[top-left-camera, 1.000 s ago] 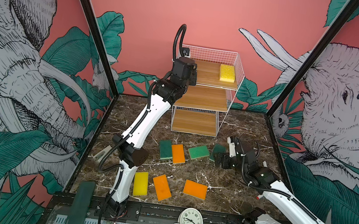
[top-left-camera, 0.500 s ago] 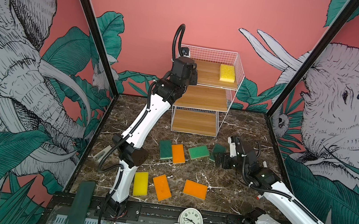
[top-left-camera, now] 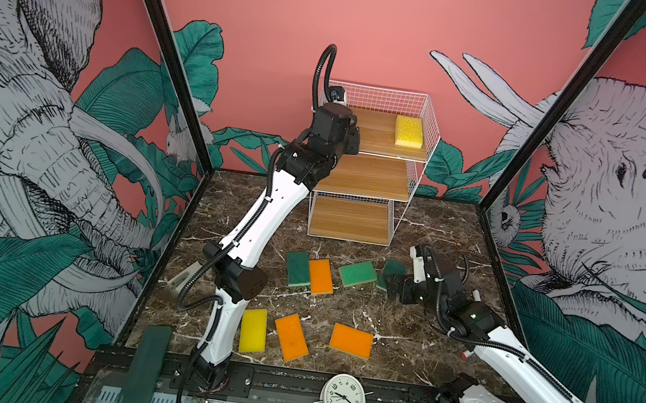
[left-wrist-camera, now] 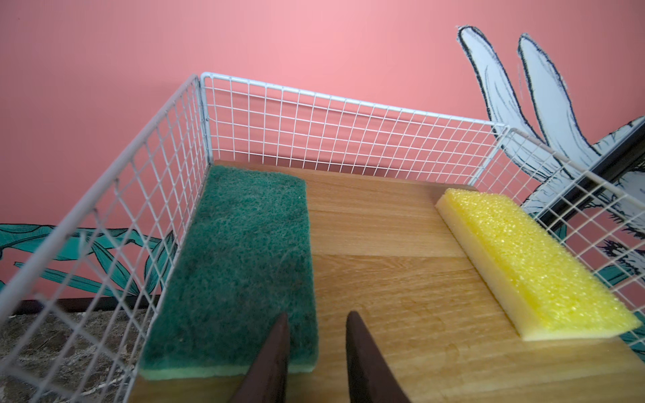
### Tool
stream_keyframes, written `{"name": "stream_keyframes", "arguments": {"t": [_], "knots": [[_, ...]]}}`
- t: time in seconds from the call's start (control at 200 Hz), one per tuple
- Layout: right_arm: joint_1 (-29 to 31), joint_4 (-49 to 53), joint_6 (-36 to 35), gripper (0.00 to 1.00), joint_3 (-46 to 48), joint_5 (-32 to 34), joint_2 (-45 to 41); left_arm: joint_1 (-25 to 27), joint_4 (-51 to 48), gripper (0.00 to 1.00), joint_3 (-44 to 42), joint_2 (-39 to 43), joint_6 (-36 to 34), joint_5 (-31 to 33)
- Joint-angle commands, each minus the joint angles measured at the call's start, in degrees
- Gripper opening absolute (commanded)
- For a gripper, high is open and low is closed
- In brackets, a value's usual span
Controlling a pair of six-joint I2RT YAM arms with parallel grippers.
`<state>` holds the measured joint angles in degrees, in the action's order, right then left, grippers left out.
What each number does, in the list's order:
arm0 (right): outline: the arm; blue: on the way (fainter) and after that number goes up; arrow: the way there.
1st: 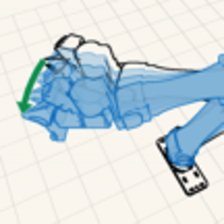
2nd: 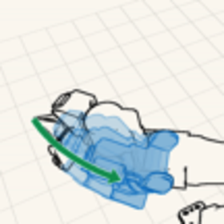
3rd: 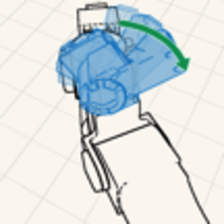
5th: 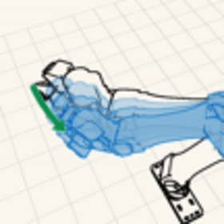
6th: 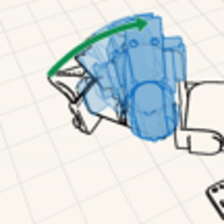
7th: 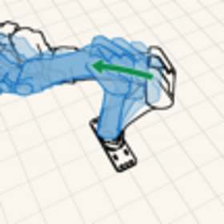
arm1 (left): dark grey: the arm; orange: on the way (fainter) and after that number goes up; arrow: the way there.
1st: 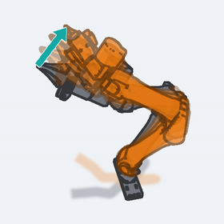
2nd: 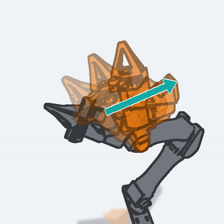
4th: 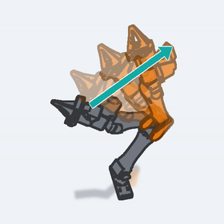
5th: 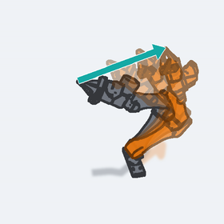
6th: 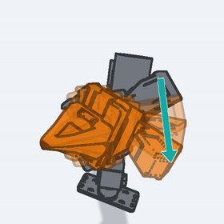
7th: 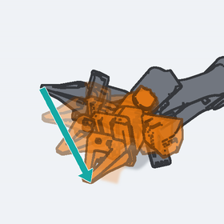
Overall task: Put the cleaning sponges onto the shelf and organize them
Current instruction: 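Push the green pad farther onto the top shelf with the left gripper, then open the left gripper and lift it off the green pad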
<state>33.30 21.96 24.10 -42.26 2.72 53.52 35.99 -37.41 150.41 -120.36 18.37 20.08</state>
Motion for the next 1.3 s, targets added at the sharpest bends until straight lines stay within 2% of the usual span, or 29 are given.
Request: {"name": "stream_keyframes", "arguments": {"t": [0.0,0.255,0.665,0.895,1.295], "knots": [[-0.2,-0.5,0.8,0.96,0.3,-0.1,-0.8,0.5,-1.4,0.31,0.4,4.0,-0.3,-0.5],[-0.2,-1.0,1.5,0.96,0.7,-0.7,-1.4,1.3,-2.1,0.42,-4.4,8.2,-1.1,-0.1],[-0.2,-1.4,2.1,0.96,1.7,-1.0,-2.6,1.6,-3.9,0.49,-6.9,9.1,0.2,-0.3],[-0.2,-1.4,1.7,0.96,1.6,-0.9,-2.6,1.6,-2.3,0.49,-10.5,10.4,1.6,-0.7],[-0.2,-0.8,1.1,0.96,1.7,-0.3,-3.0,1.6,-0.5,0.49,-8.9,8.3,1.3,-0.2]]}}
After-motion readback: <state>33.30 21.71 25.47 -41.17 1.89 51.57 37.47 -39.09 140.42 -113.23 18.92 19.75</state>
